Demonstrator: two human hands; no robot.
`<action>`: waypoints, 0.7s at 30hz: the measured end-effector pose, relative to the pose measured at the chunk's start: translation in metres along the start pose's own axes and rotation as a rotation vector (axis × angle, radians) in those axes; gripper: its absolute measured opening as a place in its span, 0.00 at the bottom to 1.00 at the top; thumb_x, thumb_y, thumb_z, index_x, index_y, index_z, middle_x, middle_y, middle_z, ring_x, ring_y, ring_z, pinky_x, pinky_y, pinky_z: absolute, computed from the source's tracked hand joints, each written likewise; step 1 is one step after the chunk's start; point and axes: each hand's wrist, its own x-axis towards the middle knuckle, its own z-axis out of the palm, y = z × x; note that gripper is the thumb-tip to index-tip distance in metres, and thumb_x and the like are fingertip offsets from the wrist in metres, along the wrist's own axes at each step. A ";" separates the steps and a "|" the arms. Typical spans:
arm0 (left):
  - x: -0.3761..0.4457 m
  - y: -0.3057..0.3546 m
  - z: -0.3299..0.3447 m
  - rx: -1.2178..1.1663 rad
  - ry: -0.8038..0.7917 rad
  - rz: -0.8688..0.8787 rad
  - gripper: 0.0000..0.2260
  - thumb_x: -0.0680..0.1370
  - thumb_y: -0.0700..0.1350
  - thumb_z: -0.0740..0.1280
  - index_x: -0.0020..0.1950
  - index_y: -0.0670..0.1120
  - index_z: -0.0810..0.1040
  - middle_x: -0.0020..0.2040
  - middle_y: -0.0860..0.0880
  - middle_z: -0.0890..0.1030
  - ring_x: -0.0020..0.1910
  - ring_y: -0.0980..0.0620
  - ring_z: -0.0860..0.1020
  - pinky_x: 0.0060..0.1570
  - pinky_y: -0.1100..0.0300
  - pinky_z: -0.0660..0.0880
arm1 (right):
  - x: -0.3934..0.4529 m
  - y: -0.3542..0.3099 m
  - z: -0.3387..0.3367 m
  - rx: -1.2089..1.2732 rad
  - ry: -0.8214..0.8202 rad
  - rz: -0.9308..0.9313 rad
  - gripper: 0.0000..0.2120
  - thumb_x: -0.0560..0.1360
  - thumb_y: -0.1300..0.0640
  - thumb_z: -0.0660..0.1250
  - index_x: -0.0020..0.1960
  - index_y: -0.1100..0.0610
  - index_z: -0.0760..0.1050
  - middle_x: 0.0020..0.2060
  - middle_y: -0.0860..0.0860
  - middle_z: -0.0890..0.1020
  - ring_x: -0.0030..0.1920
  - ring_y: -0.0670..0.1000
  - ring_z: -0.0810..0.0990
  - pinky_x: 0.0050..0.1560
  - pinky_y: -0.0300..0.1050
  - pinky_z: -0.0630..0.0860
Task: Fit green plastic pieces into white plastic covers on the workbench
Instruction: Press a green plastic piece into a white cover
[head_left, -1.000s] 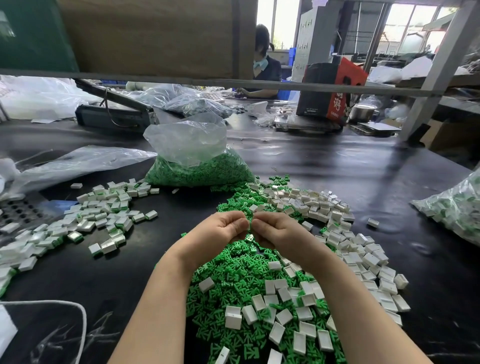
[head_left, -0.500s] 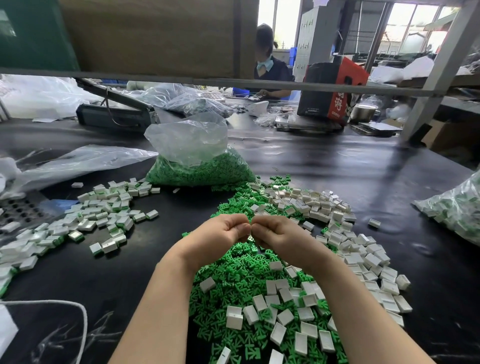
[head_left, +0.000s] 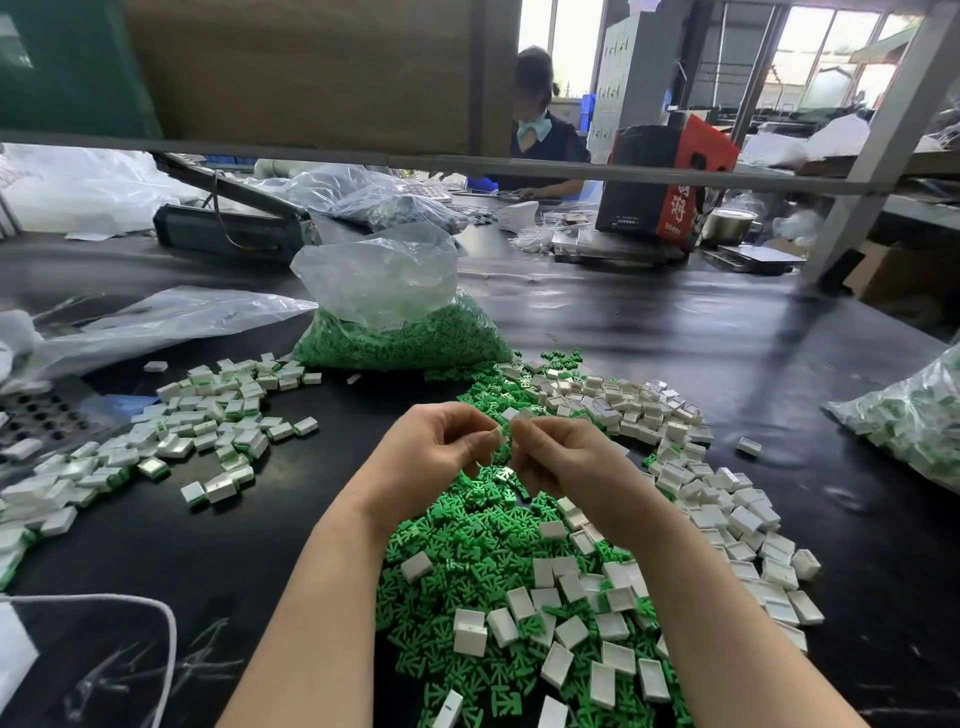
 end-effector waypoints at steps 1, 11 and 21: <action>0.001 0.001 0.001 -0.003 0.019 0.010 0.03 0.77 0.40 0.70 0.47 0.46 0.82 0.34 0.53 0.81 0.35 0.57 0.77 0.39 0.63 0.75 | 0.000 0.000 0.000 0.041 -0.007 0.047 0.20 0.77 0.42 0.60 0.41 0.59 0.76 0.28 0.50 0.76 0.28 0.46 0.71 0.30 0.37 0.67; 0.004 0.008 0.009 -0.064 0.123 0.075 0.06 0.74 0.39 0.72 0.47 0.50 0.85 0.39 0.51 0.73 0.39 0.59 0.75 0.44 0.70 0.72 | 0.006 0.002 0.019 0.578 -0.054 0.203 0.23 0.74 0.38 0.58 0.42 0.57 0.76 0.32 0.50 0.76 0.30 0.46 0.72 0.31 0.37 0.67; 0.005 0.007 0.009 -0.081 0.110 0.114 0.06 0.75 0.36 0.71 0.50 0.41 0.85 0.32 0.62 0.75 0.36 0.64 0.76 0.42 0.71 0.72 | 0.005 0.003 0.025 0.805 -0.042 0.164 0.15 0.75 0.46 0.64 0.43 0.56 0.80 0.33 0.50 0.76 0.30 0.44 0.74 0.32 0.33 0.72</action>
